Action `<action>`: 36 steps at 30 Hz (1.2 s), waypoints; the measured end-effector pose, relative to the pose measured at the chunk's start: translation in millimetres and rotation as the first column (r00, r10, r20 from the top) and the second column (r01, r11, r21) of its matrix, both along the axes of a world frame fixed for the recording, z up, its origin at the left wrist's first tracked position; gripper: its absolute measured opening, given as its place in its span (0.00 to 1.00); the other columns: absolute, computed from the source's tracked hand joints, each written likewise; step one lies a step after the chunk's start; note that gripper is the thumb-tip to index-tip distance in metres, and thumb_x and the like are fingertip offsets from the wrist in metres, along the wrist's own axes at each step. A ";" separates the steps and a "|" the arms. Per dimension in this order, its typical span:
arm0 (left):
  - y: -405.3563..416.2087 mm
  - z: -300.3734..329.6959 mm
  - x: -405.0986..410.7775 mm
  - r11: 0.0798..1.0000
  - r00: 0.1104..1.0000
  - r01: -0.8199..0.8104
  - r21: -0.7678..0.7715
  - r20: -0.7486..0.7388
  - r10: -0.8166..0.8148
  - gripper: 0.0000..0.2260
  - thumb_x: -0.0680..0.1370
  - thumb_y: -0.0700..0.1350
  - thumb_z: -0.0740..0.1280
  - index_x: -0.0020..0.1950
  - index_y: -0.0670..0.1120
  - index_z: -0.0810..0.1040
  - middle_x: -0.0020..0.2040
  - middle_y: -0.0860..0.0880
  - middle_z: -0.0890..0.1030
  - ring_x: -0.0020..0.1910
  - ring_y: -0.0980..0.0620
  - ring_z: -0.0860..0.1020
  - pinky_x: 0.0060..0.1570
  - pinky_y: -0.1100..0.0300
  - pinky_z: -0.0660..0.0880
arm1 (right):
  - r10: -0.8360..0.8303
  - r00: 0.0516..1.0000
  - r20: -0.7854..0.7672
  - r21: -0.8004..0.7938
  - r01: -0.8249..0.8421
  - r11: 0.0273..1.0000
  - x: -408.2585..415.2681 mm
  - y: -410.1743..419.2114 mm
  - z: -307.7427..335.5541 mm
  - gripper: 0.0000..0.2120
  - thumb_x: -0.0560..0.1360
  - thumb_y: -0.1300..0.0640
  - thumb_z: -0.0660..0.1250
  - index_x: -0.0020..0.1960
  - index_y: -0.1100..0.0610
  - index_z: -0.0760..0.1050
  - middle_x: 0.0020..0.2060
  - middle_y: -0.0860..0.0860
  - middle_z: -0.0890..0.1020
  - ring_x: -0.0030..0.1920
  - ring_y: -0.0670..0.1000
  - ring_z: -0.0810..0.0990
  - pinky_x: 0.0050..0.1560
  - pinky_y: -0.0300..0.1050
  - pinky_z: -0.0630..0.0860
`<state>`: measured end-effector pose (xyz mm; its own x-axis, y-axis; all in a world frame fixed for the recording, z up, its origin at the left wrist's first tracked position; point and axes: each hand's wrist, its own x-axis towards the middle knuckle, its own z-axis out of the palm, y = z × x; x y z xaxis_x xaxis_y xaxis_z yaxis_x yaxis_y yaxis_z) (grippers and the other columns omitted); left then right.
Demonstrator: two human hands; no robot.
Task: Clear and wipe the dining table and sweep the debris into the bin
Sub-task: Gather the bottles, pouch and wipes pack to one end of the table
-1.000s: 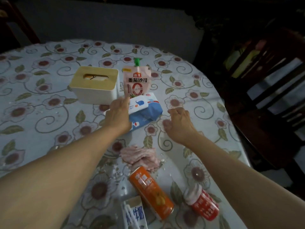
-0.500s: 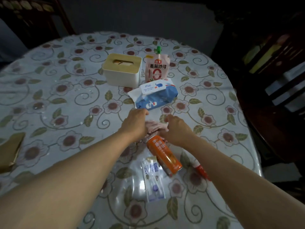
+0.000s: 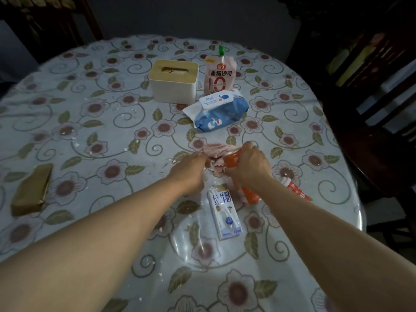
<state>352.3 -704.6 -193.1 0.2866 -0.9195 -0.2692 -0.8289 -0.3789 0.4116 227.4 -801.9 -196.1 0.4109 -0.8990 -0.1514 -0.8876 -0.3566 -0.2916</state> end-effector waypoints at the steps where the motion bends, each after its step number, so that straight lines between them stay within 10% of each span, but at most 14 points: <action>1: 0.8 -0.5 -4.2 0.997 0.998 0.068 0.020 0.004 -0.068 0.24 0.70 0.36 0.67 0.65 0.49 0.69 0.64 0.45 0.71 0.64 0.44 0.69 0.58 0.48 0.72 | -0.046 0.997 0.066 -0.042 0.049 0.998 -4.8 -2.3 7.3 0.36 0.63 0.45 0.75 0.62 0.58 0.63 0.55 0.56 0.74 0.54 0.57 0.74 0.47 0.49 0.73; 5: 5.3 -8.2 -24.6 0.903 0.907 0.405 0.140 0.061 -0.417 0.35 0.69 0.30 0.62 0.70 0.59 0.63 0.75 0.49 0.60 0.71 0.43 0.59 0.65 0.40 0.65 | -0.104 0.989 0.107 -0.014 0.106 0.994 -24.3 -8.2 26.1 0.33 0.63 0.47 0.74 0.61 0.56 0.63 0.54 0.55 0.73 0.48 0.53 0.71 0.41 0.46 0.68; 12: -1.0 -15.9 -38.4 0.797 0.752 0.576 0.183 0.264 -0.604 0.23 0.73 0.36 0.66 0.66 0.51 0.69 0.66 0.49 0.72 0.66 0.46 0.64 0.66 0.47 0.64 | -0.160 0.966 0.203 0.091 0.144 0.985 -52.4 4.2 25.0 0.27 0.66 0.51 0.70 0.60 0.58 0.63 0.56 0.55 0.71 0.50 0.54 0.72 0.43 0.47 0.68; 17: -0.9 12.9 -29.1 0.854 0.857 0.429 0.294 0.167 -0.488 0.27 0.65 0.37 0.73 0.61 0.48 0.68 0.59 0.47 0.72 0.56 0.44 0.73 0.48 0.54 0.72 | -0.175 0.965 0.197 0.055 0.167 0.984 -58.2 13.3 31.3 0.24 0.68 0.52 0.69 0.59 0.56 0.62 0.54 0.55 0.72 0.43 0.53 0.70 0.31 0.41 0.63; 26: -1.5 65.2 -7.4 0.938 0.913 0.321 0.132 0.219 -0.344 0.30 0.68 0.40 0.72 0.67 0.46 0.64 0.66 0.46 0.71 0.61 0.45 0.72 0.54 0.55 0.72 | -0.083 0.995 0.047 0.128 0.076 0.989 -56.3 26.5 46.3 0.24 0.71 0.57 0.66 0.64 0.58 0.63 0.60 0.58 0.69 0.56 0.60 0.74 0.43 0.46 0.69; 29: -6.2 75.6 -5.0 0.967 0.939 0.238 0.096 0.230 -0.254 0.24 0.66 0.42 0.75 0.55 0.48 0.65 0.51 0.47 0.75 0.44 0.48 0.73 0.38 0.55 0.69 | -0.125 0.986 0.110 0.083 0.116 0.990 -57.7 18.1 59.1 0.24 0.71 0.54 0.68 0.63 0.57 0.63 0.59 0.57 0.71 0.55 0.59 0.75 0.43 0.46 0.69; 36: -58.3 94.1 -4.1 0.989 0.973 0.134 -0.062 0.196 -0.119 0.19 0.70 0.42 0.71 0.57 0.46 0.69 0.55 0.44 0.77 0.52 0.43 0.76 0.45 0.53 0.73 | -0.263 0.919 0.294 0.070 0.254 0.965 -48.2 -24.6 85.7 0.24 0.69 0.59 0.72 0.57 0.57 0.61 0.55 0.58 0.74 0.50 0.57 0.76 0.45 0.51 0.77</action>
